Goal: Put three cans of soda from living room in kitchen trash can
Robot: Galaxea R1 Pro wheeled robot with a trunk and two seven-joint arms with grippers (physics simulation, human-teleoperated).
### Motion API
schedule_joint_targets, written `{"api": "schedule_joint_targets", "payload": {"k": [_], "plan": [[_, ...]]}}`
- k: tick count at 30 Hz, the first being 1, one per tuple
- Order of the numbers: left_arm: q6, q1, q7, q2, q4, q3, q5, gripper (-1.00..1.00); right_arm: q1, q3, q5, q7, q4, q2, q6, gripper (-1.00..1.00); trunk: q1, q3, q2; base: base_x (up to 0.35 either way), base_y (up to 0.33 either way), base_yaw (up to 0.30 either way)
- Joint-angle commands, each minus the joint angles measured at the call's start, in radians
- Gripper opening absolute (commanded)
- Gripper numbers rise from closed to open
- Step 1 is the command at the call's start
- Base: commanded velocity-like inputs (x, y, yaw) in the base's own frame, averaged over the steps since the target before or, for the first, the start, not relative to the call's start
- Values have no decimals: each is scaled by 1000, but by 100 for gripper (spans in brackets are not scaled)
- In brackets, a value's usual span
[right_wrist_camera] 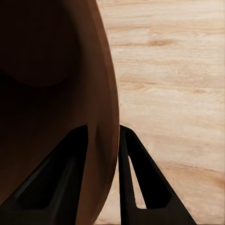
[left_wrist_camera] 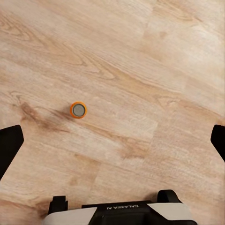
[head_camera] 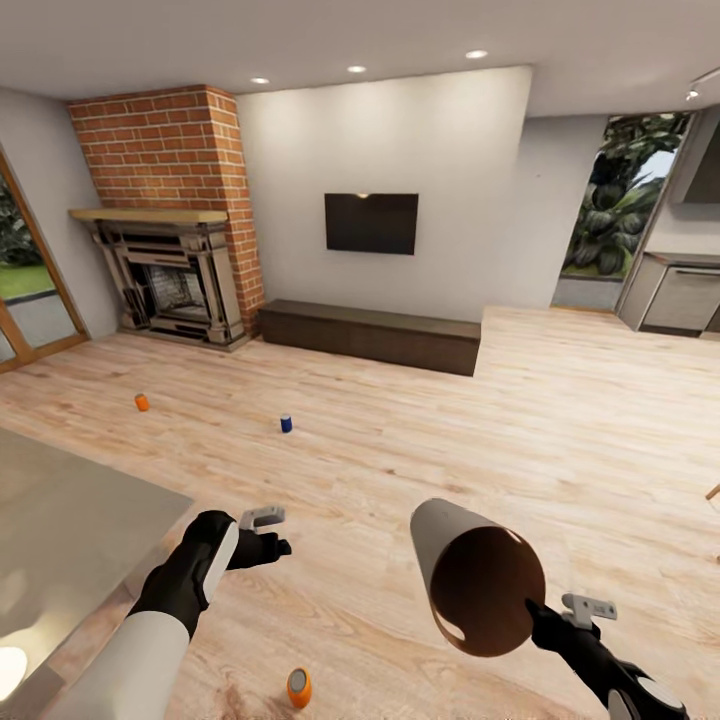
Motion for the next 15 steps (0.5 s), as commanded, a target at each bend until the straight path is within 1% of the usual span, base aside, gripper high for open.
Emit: {"api": "schedule_joint_targets", "payload": {"k": [1, 3, 4, 5, 6, 7, 8, 9, 11, 12, 13, 15], "plan": [[0, 0, 0, 0, 0, 0, 0, 100, -1, 0, -10, 3, -2, -1, 13, -100, 0, -1, 0, 0, 0, 0], [-1, 0, 0, 0, 0, 0, 0, 100, -3, -2, -11, 3, -2, -4, 43, -100, 0, -4, 0, 0, 0, 0], [-8, 0, 0, 0, -1, 0, 1, 100, -10, -7, -7, 1, -2, -9, 117, -100, 0, -6, 0, 0, 0, 0], [-11, 0, 0, 0, -1, 0, 1, 100, -14, -7, -6, -1, -2, -10, 137, -100, 0, -8, 0, 0, 0, 0], [-17, 0, 1, 0, -1, 0, 1, 100, -25, -9, -4, -14, -3, -12, 176, -100, 0, -9, 0, 0, 0, 0], [-23, 0, 1, 0, -1, 0, 1, 100, -50, -9, -1, -51, -6, -13, 238, -100, 0, -11, 0, 0, 0, 0], [-24, 0, 1, 0, -1, 0, 1, 100, -58, -9, -1, -63, -7, -13, 257, -100, 0, -12, 0, 0, 0, 0], [-27, 0, 1, -1, -1, 0, 1, 100, -77, -9, 0, -85, -10, -14, 292, -100, 0, -14, 0, 0, 0, 0], [-28, 0, 1, 0, -1, 0, 1, 100, -101, -7, 1, -99, -11, -14, 323, -100, 0, -17, 0, 0, 0, 0], [-29, 0, 1, -1, -1, 0, 1, 100, -128, -6, 2, -108, -12, -16, 349, -100, 0, -18, 0, 0, 0, 0], [-30, 0, 1, 0, -1, 0, 1, 100, -142, -5, 2, -112, -12, -17, 359, -100, 0, -20, 0, 0, 0, 0], [-32, 0, 2, 0, -1, 0, 1, 100, -196, -4, 1, -122, -11, -23, 390, -100, 0, -23, 0, 0, 0, 0]]}}
